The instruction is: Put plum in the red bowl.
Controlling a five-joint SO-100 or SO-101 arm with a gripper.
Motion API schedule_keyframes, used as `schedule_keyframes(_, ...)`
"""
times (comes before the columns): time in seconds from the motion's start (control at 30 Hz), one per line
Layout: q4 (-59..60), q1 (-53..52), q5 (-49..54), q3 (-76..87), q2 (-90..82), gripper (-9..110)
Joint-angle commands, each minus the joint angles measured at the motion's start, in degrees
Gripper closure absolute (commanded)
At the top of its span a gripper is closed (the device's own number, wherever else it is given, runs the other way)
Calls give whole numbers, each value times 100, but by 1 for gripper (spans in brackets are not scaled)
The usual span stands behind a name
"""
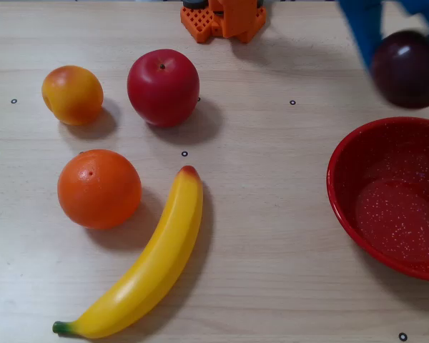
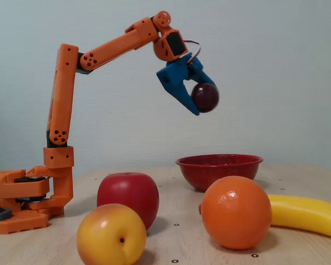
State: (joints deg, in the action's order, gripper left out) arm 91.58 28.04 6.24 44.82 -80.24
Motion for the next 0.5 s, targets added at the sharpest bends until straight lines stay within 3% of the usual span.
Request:
schedule_keyframes(0.0, 88, 237, -114, -668, -457, 102)
schedule_keyframes(0.47, -396, 642, 703, -1292, 1336, 102)
